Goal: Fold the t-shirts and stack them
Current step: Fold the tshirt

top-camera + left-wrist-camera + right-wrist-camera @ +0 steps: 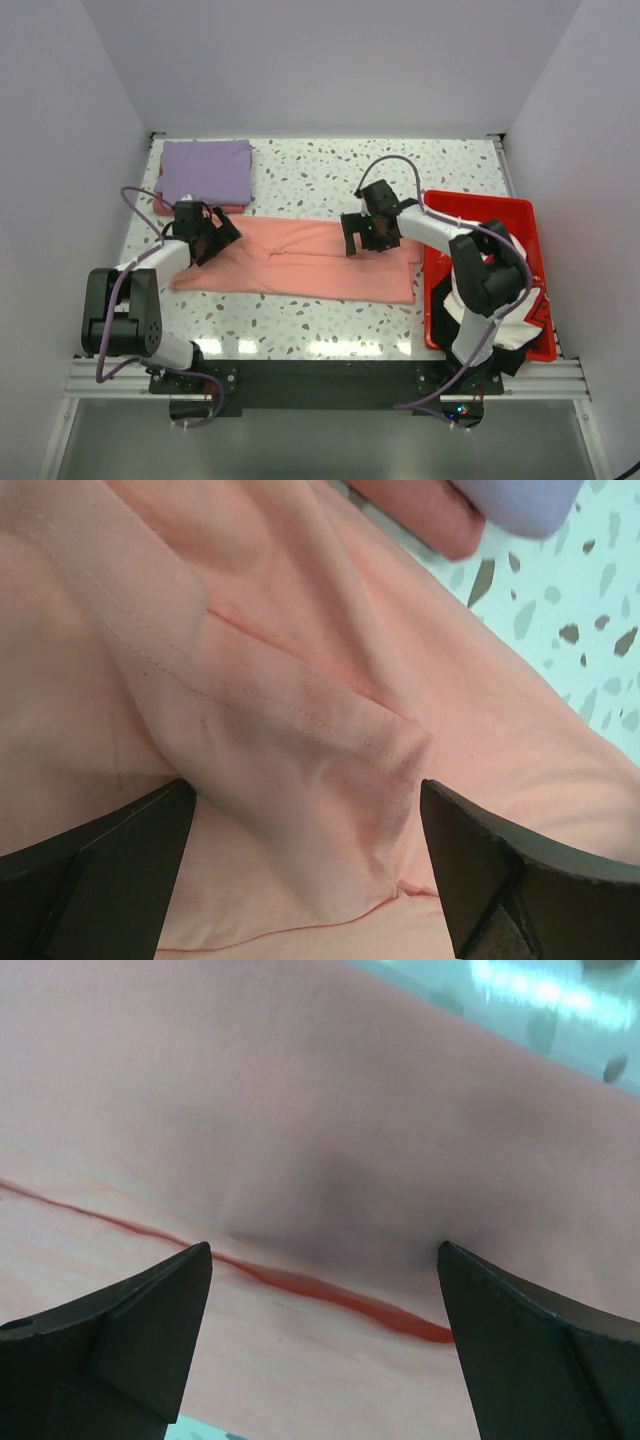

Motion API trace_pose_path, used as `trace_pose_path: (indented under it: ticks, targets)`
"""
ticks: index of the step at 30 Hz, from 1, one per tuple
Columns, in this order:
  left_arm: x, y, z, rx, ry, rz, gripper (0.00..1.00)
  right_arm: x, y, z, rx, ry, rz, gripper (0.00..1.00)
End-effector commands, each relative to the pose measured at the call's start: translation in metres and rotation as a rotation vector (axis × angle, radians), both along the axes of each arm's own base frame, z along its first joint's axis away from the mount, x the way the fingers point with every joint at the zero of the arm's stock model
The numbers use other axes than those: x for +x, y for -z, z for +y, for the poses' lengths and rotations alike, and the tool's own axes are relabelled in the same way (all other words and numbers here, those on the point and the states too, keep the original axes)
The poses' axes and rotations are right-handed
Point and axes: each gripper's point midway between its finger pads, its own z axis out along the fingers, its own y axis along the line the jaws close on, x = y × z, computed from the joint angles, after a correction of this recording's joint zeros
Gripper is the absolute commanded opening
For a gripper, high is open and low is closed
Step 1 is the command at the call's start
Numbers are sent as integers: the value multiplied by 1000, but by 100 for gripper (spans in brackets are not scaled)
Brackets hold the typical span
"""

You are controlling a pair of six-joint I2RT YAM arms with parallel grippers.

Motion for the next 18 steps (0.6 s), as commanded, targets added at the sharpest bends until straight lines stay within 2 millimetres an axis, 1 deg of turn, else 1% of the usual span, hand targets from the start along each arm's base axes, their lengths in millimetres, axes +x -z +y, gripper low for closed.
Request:
trace_pose_path:
  ticks: [1,2,3,4,5,6,7,8,9,10,11,12,13,14,15,16,18]
  targets:
    - [-46,23,-18,17,54,131,100,-69,15,-28,-73,57,123,99]
    - [-48,24,-23,19,67,131,100,-81,14,-30,-79,58,131,99]
    - [-50,23,-33,23,97,122,100,-96,4,-24,-75,23,114,99]
    - [-50,22,-38,23,108,119,100,-119,13,-31,-102,7,149,99]
    - [-51,21,-50,17,143,119,100,-133,14,-29,-104,-1,163,99]
    - [-50,21,-57,18,159,116,100,-151,14,-22,-104,-46,175,99]
    - [-46,21,-63,23,171,116,100,-168,14,-21,-93,-68,188,99]
    - [-43,20,-69,35,180,110,100,-180,13,-16,-65,-71,210,99]
    - [-41,20,-84,38,220,98,100,-195,14,-8,-52,-110,222,99]
    - [-31,22,-94,37,237,104,100,-207,14,-7,-43,-124,232,99]
    - [-31,25,-109,35,275,111,100,-216,13,-3,-28,-132,248,99]
    - [-25,26,-118,36,294,112,100,-230,14,0,-31,-171,265,99]
    - [-13,31,-130,41,311,119,100,-236,12,2,-21,-186,269,99]
    - [-11,34,-147,49,356,120,100,-241,12,4,-17,-192,278,99]
    - [-5,37,-157,53,376,120,100,-249,11,8,-12,-222,290,99]
    - [10,45,-170,54,387,128,100,-252,10,11,-4,-240,290,99]
    - [23,51,-195,42,438,126,100,-259,6,20,23,-269,299,99]
